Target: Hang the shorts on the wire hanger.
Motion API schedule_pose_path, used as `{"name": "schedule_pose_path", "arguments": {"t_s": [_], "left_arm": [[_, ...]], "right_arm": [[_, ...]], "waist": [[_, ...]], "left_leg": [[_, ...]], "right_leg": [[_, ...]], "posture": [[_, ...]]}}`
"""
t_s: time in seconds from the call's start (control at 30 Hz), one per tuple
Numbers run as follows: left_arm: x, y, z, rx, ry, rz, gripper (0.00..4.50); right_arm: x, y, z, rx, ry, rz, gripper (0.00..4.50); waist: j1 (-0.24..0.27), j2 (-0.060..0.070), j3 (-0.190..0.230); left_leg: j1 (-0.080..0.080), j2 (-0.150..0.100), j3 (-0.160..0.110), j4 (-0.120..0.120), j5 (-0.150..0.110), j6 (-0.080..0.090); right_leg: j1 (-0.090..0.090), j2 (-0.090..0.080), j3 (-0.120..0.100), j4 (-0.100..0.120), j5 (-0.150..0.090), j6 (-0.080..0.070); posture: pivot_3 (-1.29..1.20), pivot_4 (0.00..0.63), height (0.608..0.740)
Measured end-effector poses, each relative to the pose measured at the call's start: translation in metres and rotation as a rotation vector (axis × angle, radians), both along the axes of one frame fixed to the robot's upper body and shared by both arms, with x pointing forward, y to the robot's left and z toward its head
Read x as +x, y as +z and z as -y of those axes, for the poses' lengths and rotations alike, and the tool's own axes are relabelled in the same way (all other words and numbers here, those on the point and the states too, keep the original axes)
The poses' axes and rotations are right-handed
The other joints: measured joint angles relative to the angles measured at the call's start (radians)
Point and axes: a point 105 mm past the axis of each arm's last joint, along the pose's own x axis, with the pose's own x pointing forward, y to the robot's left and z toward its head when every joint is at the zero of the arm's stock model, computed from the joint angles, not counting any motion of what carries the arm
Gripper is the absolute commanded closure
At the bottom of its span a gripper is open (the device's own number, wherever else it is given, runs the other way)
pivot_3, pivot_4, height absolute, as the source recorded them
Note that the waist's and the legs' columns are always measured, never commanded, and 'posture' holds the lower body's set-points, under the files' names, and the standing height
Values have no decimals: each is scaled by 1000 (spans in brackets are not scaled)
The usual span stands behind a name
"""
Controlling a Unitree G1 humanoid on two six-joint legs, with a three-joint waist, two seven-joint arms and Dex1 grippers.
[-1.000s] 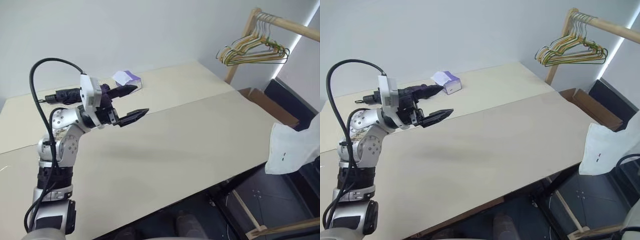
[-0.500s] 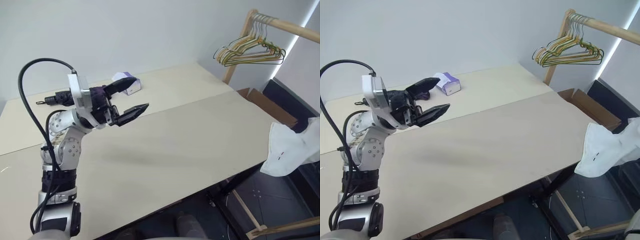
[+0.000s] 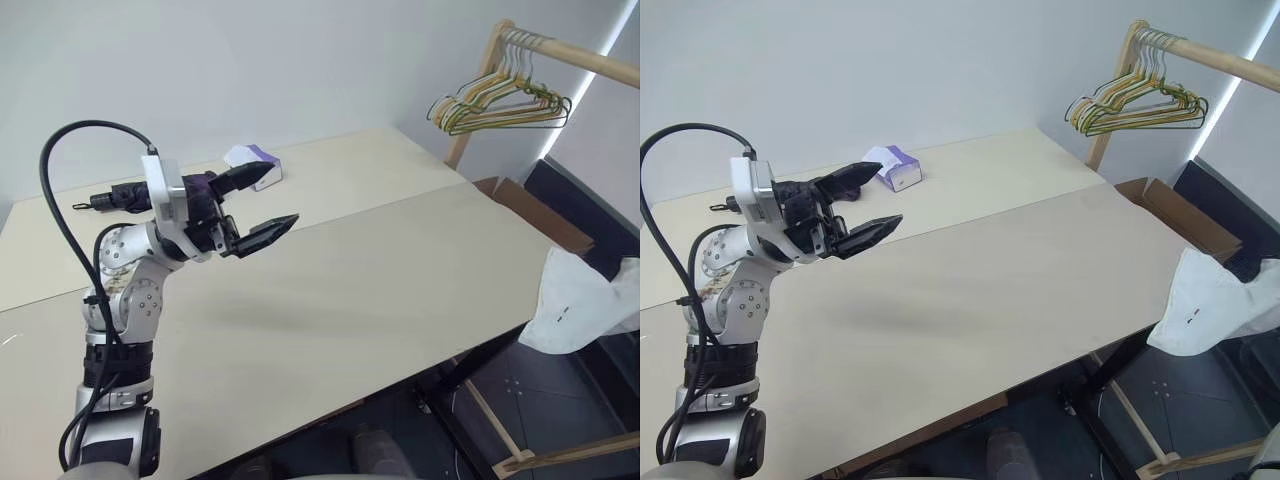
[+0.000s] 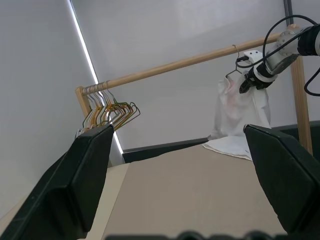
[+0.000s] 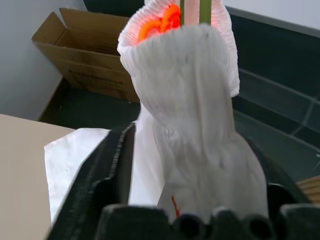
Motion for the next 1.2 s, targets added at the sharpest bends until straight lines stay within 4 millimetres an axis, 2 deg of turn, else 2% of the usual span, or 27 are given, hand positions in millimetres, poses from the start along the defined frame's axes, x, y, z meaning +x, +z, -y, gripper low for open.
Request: {"name": "schedule_pose_path", "arguments": {"t_s": [0.07, 0.27, 0.37, 0.43, 0.57, 0.77, 0.9, 0.97, 1.0, 1.03, 1.07, 1.2], "left_arm": [[0, 0, 0, 0, -1, 0, 0], [-1, 0, 0, 3, -9, 3, 0], [-2, 0, 2, -1, -22, 4, 0], [-3, 0, 2, -8, -31, 4, 0], [-3, -1, 3, -17, -39, -1, 0], [-2, -1, 2, -33, -48, -11, 0], [-1, -1, -3, -30, -28, -19, 0], [3, -5, -9, 5, 24, -34, 0], [7, -9, -15, 33, 71, -49, 0], [9, -11, -18, 45, 96, -57, 0], [11, -14, -24, 62, 132, -68, 0], [12, -20, -39, 76, 212, -89, 0]], "right_arm": [[1, 1, 0, 0, -3, 9, 47], [3, 8, 0, -53, 1, -14, 47], [6, 16, 1, -148, -15, -68, 47], [10, 30, 1, -255, -47, -99, 47], [12, 69, -1, -494, -141, -73, 47], [22, 89, -24, -738, -141, -69, 47], [39, 125, -66, -966, -47, 2, 47], [50, 144, -96, -1065, 35, 70, 47], [58, 152, -118, -1119, 105, 112, 47], [63, 154, -131, -1143, 153, 132, 47], [73, 153, -152, -1151, 243, 169, 47], [98, 136, -201, -1159, 484, 202, 47]], "waist": [[0, 0, 0], [0, 0, 0], [-1, 0, 0], [-2, 1, 0], [0, 1, 0], [2, 2, -1], [1, 3, -1], [1, 4, -2], [1, 4, -2], [3, 4, -2], [5, 4, -2], [33, 3, -2]], "left_leg": [[0, 0, 0, 0, 0, 0], [0, 0, 1, 0, 0, 0], [0, 0, 1, 0, 0, 0], [0, 0, 1, 0, 0, 0], [0, 1, 2, 0, 0, 0], [-1, 1, 3, 1, 0, 0], [0, 1, 3, 1, 0, 0], [1, 2, 3, 1, 0, -1], [1, 3, 2, 1, 0, -1], [1, 3, 2, 1, 0, -1], [1, 3, 2, 1, 0, -1], [0, 2, 2, 0, 0, 1]], "right_leg": [[0, 0, 0, 0, 0, 0], [0, 0, 1, 0, 0, 0], [0, 0, 1, 0, 0, 0], [-1, 0, 2, 0, 0, 1], [-1, 0, 1, 0, 0, 1], [-2, 0, 3, 0, 1, 3], [-2, 1, 3, 1, 1, 3], [-2, 2, 3, 2, 1, 3], [-2, 3, 3, 2, 2, 2], [-2, 3, 3, 2, 2, 2], [-2, 3, 3, 2, 2, 2], [-3, 2, 3, 1, 3, 1]], "posture": [[-169, 0, 740], [-186, 0, 740], [-193, 0, 740], [-194, 0, 740], [-192, 0, 740], [-169, 0, 740], [-135, 0, 740], [-125, 0, 740], [-104, 0, 740], [-104, 0, 740], [-84, 0, 740], [-15, 0, 740]]}}
